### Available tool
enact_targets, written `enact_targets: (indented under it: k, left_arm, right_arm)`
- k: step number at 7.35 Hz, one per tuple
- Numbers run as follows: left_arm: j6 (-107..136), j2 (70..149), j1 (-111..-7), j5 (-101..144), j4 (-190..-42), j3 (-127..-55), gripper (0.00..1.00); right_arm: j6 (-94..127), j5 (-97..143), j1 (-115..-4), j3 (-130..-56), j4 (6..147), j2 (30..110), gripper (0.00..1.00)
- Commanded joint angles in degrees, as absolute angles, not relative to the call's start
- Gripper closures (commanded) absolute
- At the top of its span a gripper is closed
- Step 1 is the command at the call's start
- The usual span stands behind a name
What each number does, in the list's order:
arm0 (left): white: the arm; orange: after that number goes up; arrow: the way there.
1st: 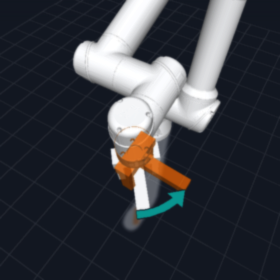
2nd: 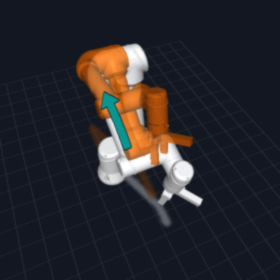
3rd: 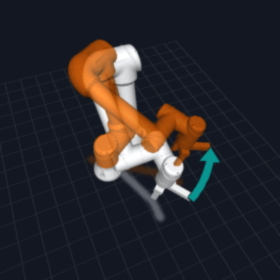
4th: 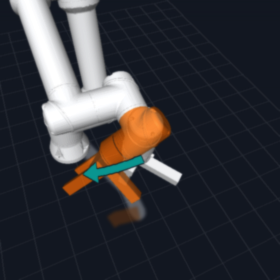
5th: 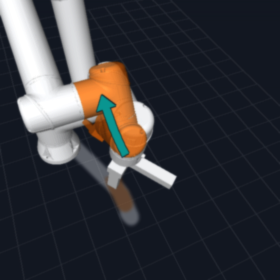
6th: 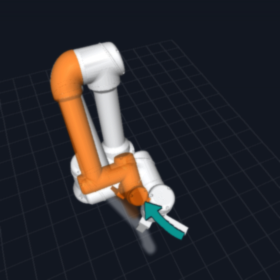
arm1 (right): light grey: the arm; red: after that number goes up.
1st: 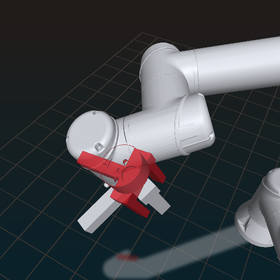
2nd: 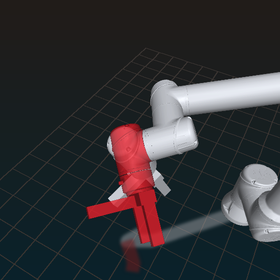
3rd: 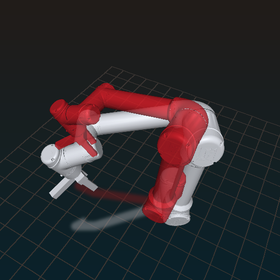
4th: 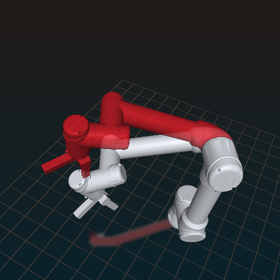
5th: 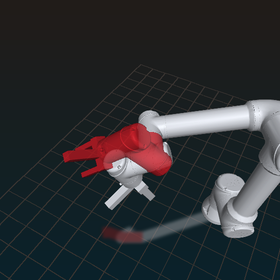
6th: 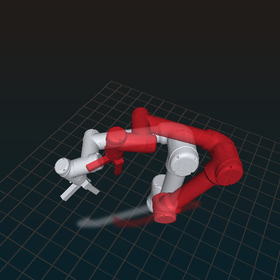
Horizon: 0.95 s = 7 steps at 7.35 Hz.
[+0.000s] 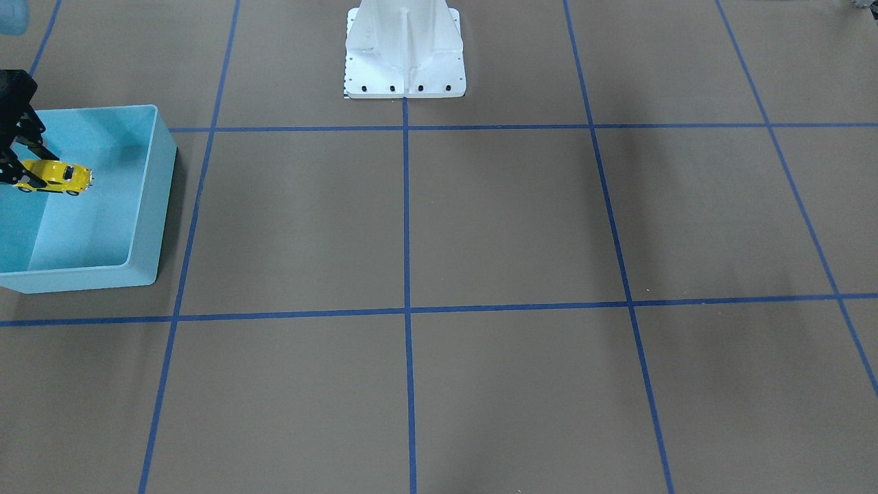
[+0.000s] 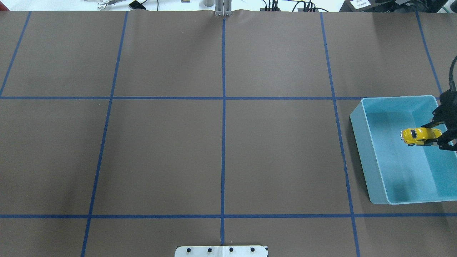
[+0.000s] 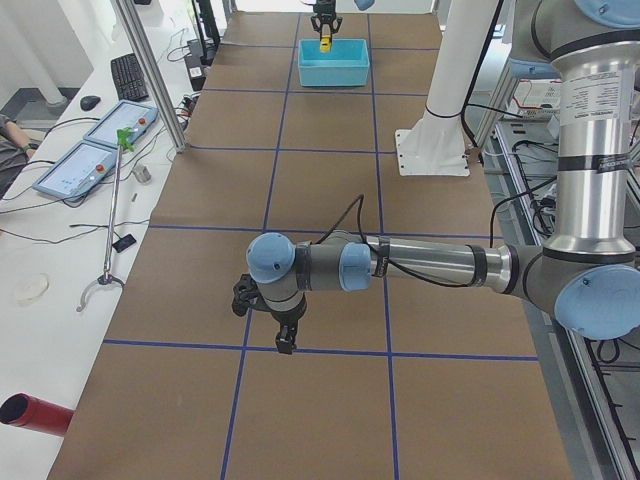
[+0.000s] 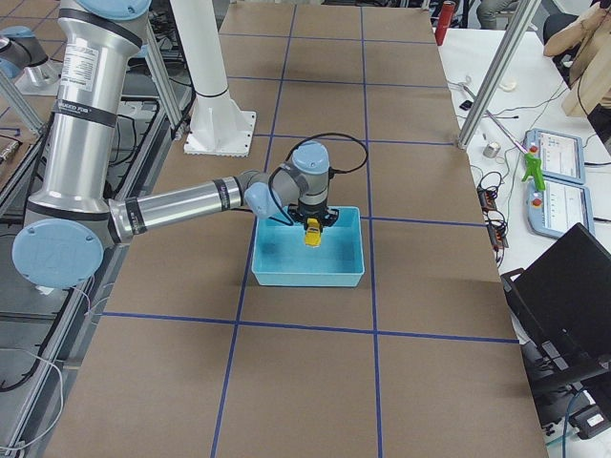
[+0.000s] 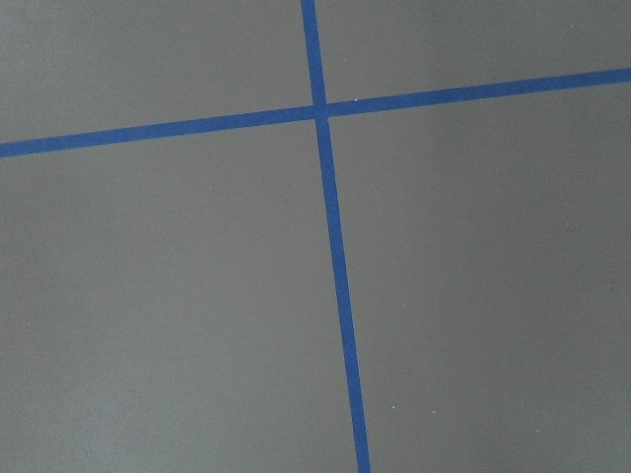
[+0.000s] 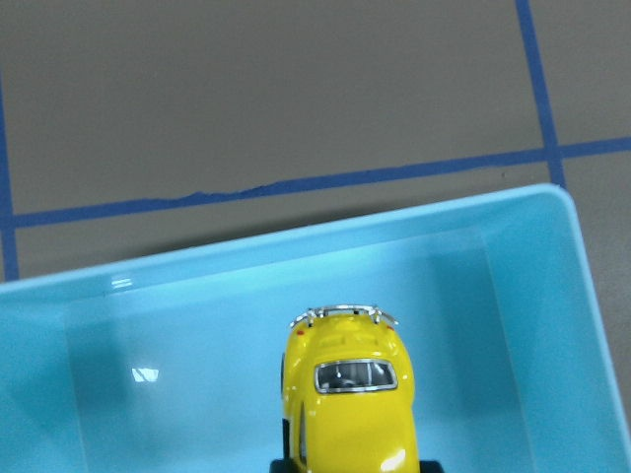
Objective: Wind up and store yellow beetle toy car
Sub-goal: 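Lower the car into the blue bin and open the right gripper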
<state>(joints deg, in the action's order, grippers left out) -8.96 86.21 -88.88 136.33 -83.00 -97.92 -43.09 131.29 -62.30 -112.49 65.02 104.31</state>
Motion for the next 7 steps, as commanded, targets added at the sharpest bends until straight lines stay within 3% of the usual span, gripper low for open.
enact_targets:
  k: [1, 7]
  left_arm:
    - [-8.88, 86.22, -88.77, 136.32, -83.14, -98.00, 0.00]
    - [-8.17, 86.31, -88.51, 136.32, -83.06, -97.65, 0.00]
  right_arm:
    - [-42.63, 131.57, -62.05, -106.35, 54.06, 105.65, 1.00]
    - [-37.18, 128.32, -53.44, -104.25, 54.23, 102.22, 1.00]
